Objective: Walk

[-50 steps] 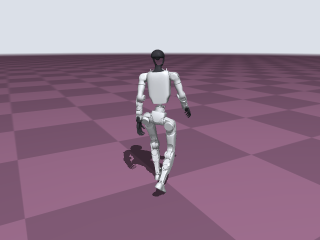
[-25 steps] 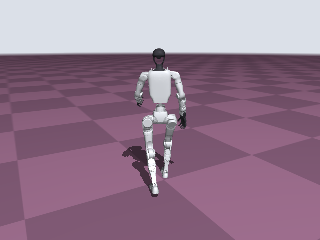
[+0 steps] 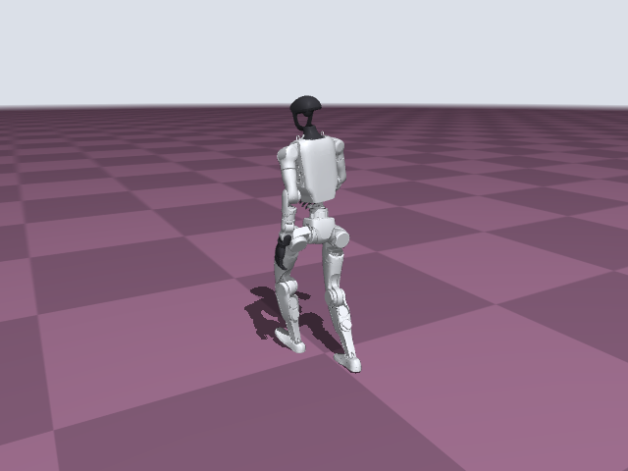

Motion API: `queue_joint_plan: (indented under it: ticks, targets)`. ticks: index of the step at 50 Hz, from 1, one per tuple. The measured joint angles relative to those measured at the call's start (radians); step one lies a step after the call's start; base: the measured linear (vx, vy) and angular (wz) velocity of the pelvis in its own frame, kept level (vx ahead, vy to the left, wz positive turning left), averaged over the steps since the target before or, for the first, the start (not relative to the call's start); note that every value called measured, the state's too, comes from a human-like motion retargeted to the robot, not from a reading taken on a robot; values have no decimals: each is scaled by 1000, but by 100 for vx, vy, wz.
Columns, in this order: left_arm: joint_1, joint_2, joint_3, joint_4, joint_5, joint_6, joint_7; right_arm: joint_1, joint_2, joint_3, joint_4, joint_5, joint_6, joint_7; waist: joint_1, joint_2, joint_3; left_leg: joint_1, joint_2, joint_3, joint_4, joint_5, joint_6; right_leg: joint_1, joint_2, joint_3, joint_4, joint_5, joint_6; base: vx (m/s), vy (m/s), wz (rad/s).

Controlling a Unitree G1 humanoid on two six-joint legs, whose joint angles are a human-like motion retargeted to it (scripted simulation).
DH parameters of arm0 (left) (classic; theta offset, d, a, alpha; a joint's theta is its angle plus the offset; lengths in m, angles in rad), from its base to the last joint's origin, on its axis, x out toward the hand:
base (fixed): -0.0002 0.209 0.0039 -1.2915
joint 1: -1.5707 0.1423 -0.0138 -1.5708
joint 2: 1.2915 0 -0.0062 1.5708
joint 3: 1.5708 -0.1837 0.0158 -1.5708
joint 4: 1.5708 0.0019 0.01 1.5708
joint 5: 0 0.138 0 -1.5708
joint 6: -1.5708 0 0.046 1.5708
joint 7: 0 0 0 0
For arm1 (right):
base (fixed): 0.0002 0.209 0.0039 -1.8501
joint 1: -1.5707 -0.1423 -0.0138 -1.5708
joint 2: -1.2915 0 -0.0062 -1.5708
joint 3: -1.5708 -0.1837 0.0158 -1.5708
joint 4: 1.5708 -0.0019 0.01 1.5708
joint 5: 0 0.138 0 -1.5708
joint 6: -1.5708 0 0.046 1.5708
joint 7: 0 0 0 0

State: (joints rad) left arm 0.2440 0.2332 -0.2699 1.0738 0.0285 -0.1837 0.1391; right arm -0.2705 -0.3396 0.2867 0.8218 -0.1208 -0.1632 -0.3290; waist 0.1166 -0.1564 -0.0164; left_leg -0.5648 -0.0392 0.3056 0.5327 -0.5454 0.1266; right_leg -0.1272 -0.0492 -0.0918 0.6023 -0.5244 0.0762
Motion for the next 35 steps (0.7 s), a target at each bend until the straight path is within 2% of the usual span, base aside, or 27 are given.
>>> queue_joint_plan:
  ticks: [5, 7, 10, 13, 17, 20, 22, 26, 28, 31, 35]
  targets:
    - [29, 3, 21, 35, -3, 0, 0, 6, 11, 9, 12, -15, 1, 7, -1, -53, -23, 40, -89, 12, -12, 41, 40, 5, -89, 7, 183, -10, 52, 4, 5, 108]
    - [21, 5, 26, 48, -4, 3, 10, 25, 30, 21, 37, -12, 3, 24, -9, -81, -23, 66, -129, 17, 16, 32, 66, -10, -137, 13, 313, 57, 86, 3, 6, 125]
    - [-20, 12, 28, 48, -9, 8, 38, 64, 59, 44, 90, -8, 14, 65, -29, -114, -14, 126, -189, 19, 28, 1, 102, -72, -218, 21, 557, 212, 116, 1, 6, 128]
    - [-95, 25, 12, 22, -14, 13, 84, 104, 81, 76, 154, -26, 30, 118, -55, -124, 1, 214, -228, 1, -7, -20, 116, -166, -282, 31, 746, 245, 78, 0, 5, 129]
    - [-250, 48, -20, -42, -25, 20, 152, 152, 86, 118, 230, -64, 44, 188, -102, -94, 33, 382, -251, -60, -144, -3, 97, -298, -304, 34, 802, 132, 3, -2, 4, 150]
    - [-369, 63, -45, -108, -30, 11, 184, 203, 71, 140, 254, -86, 49, 217, -146, -60, 53, 492, -243, -108, -220, 7, 66, -379, -284, 17, 681, 53, -31, -3, -1, 174]
    - [-460, 70, -57, -153, -34, 3, 195, 225, 53, 142, 255, -90, 52, 229, -165, -22, 67, 564, -219, -140, -286, 16, 46, -412, -233, -4, 523, 45, -29, -2, -2, 168]
    - [-609, 81, -75, -244, -38, -26, 212, 275, 25, 137, 231, -79, 58, 239, -193, 35, 71, 649, -166, -176, -342, 3, 14, -435, -109, -20, 114, 100, 25, -4, -3, 148]
    - [-657, 83, -83, -283, -38, -45, 225, 301, 18, 136, 217, -71, 56, 238, -199, 41, 66, 669, -152, -176, -326, -18, -1, -447, -71, -10, -29, 117, 53, -5, -5, 112]
    - [-707, 84, -95, -330, -39, -65, 243, 325, 11, 137, 190, -58, 51, 239, -201, 54, 59, 682, -122, -181, -252, -64, -19, -433, -30, -11, -122, 149, 59, -2, -5, 89]
    - [-698, 67, -109, -380, -54, -88, 252, 330, 7, 142, 153, -35, 39, 231, -198, 87, 69, 665, -42, -185, 13, -110, -59, -380, 26, -30, -45, 169, 22, 1, -6, 68]
